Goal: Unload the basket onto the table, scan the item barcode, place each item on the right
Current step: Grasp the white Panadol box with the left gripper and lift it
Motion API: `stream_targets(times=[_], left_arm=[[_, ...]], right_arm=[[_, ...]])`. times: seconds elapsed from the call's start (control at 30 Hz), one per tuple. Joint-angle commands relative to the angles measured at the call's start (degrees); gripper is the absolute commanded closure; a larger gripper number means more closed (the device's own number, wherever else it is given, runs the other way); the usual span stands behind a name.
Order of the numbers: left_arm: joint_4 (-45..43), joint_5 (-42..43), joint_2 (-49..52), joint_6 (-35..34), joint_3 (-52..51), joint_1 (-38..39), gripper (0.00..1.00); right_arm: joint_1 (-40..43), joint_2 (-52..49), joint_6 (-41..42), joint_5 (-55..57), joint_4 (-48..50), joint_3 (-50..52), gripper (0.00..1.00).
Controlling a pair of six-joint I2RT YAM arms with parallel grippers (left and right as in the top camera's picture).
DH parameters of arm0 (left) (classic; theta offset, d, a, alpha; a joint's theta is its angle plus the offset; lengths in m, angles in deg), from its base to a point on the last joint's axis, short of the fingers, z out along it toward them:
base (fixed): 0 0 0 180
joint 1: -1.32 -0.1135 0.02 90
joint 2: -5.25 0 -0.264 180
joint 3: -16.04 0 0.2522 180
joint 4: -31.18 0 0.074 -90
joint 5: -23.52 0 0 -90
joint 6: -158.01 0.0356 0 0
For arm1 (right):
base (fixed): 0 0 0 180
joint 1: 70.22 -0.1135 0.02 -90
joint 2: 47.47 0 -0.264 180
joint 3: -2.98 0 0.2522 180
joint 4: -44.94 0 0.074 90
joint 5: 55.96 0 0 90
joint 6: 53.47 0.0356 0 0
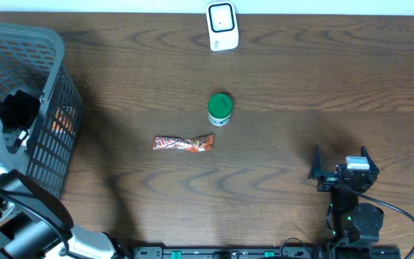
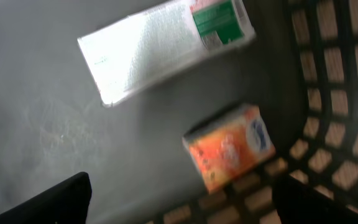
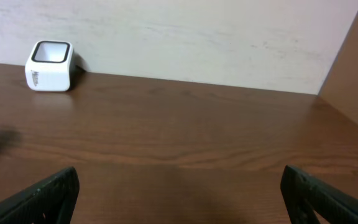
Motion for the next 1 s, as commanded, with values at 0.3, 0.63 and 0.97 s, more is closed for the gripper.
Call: stream_targets(times=[0.3, 0.63, 0.97], left_arm=[[-10.0, -0.2, 0.2, 49.7, -0.1, 0.0, 0.01], [-16.2, -0.6, 4.7, 53.3, -0.1, -1.4, 0.01], [-16.4, 0.1, 11.2, 55.7, -0.1, -5.4, 0.01]], right_arm=[[-0.4, 0.1, -0.8, 0.5, -0.1, 0.1, 0.01], [-0.4, 0.1, -0.8, 0.5, -0.1, 0.1, 0.01], [-0.4, 0.1, -0.8, 0.5, -0.1, 0.1, 0.01]])
